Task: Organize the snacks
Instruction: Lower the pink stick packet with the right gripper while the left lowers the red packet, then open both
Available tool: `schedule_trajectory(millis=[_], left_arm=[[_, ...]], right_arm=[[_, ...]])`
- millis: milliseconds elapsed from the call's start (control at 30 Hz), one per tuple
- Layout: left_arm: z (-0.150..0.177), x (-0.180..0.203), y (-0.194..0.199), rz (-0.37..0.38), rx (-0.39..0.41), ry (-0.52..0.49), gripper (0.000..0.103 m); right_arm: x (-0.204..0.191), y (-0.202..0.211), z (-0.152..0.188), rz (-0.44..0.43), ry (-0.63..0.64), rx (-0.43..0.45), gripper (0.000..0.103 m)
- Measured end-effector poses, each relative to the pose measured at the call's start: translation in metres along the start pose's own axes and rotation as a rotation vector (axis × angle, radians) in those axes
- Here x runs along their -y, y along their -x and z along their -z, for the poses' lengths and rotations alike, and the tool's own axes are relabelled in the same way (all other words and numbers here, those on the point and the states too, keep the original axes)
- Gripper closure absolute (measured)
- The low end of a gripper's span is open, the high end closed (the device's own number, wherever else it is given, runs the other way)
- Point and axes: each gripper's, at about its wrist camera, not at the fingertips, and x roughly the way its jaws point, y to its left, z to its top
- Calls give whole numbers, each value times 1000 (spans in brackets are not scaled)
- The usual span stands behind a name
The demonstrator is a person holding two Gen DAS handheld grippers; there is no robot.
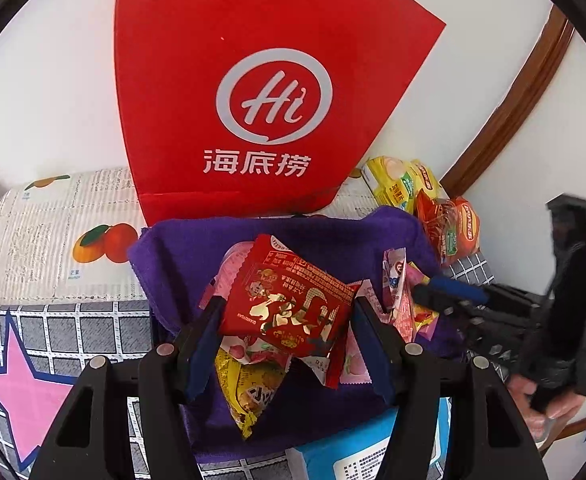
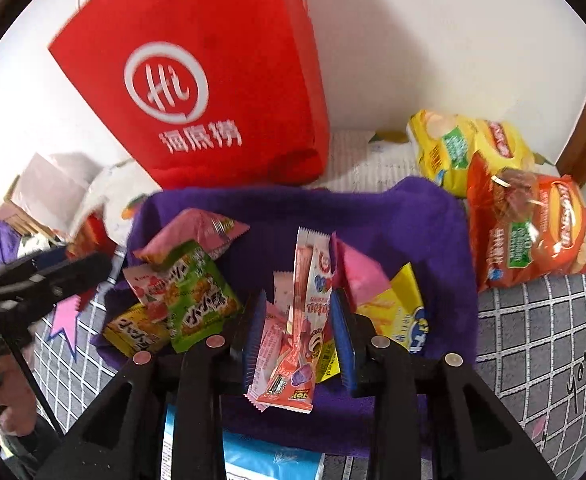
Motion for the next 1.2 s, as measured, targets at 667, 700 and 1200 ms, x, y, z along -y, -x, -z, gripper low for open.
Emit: schedule_trajectory(millis=[667, 700, 1200], left_arm=[[8, 21, -26, -51, -73, -64, 41], [8, 21, -26, -53, -74, -67, 41], [8, 17, -37, -93, -113, -50, 41]], right_arm=[[9, 28, -1, 16, -36, 81, 64], [10, 27, -1, 13, -38, 79, 64], [6, 25, 0, 17, -21, 79, 64]])
